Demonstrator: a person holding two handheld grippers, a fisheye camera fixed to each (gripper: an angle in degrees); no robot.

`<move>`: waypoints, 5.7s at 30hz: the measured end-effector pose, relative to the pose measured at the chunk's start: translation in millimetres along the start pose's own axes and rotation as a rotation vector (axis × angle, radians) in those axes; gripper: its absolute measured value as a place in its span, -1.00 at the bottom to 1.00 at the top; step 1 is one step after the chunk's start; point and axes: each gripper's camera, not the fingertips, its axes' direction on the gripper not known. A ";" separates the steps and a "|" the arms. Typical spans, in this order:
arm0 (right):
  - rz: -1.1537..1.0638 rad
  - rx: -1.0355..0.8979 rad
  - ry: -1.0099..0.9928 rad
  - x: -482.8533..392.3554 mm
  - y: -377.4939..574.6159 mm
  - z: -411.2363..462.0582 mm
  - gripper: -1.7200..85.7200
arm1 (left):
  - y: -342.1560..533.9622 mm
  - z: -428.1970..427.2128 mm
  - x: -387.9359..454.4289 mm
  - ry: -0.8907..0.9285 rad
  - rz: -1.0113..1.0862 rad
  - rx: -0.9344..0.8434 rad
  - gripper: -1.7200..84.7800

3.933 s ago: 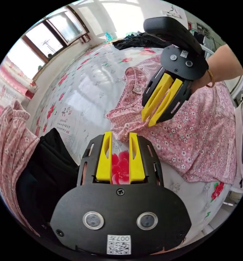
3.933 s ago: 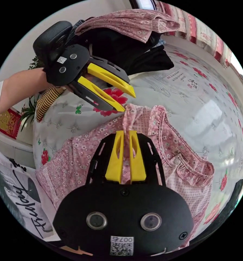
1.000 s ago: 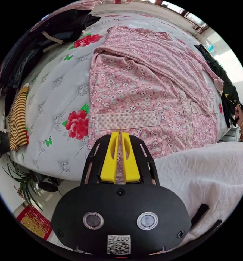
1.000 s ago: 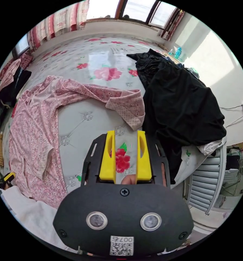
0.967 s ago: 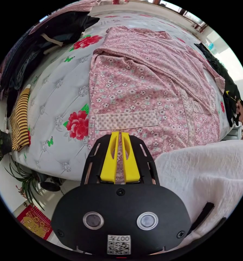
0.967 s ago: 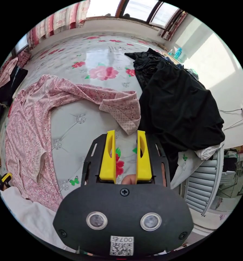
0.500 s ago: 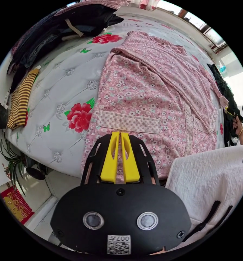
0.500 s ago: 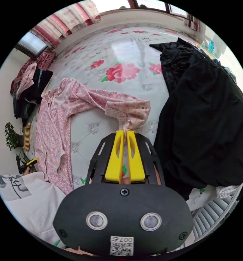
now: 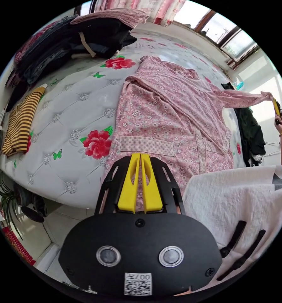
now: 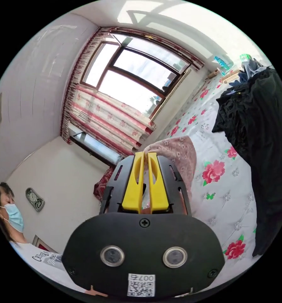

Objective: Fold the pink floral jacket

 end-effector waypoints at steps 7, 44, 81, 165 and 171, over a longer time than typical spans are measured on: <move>-0.420 -0.128 0.021 -156.9 97.0 59.1 -0.96 | 27.4 -41.2 -44.9 0.095 -0.022 0.112 -0.98; -0.911 -1.016 0.768 47.7 389.1 373.4 -0.90 | -130.2 -26.6 -24.9 0.169 0.410 -0.311 -0.90; -0.825 -1.320 -0.079 38.8 395.5 389.4 -0.86 | -169.1 -102.2 -119.4 0.389 -0.056 -0.148 -0.80; -0.035 -0.998 0.216 59.6 233.9 127.1 -0.97 | -58.5 -143.6 -81.5 0.541 0.049 -0.200 -0.98; 0.086 -0.673 0.191 53.8 147.0 165.6 -0.95 | -144.0 -172.2 -144.5 0.685 -0.378 0.125 -0.84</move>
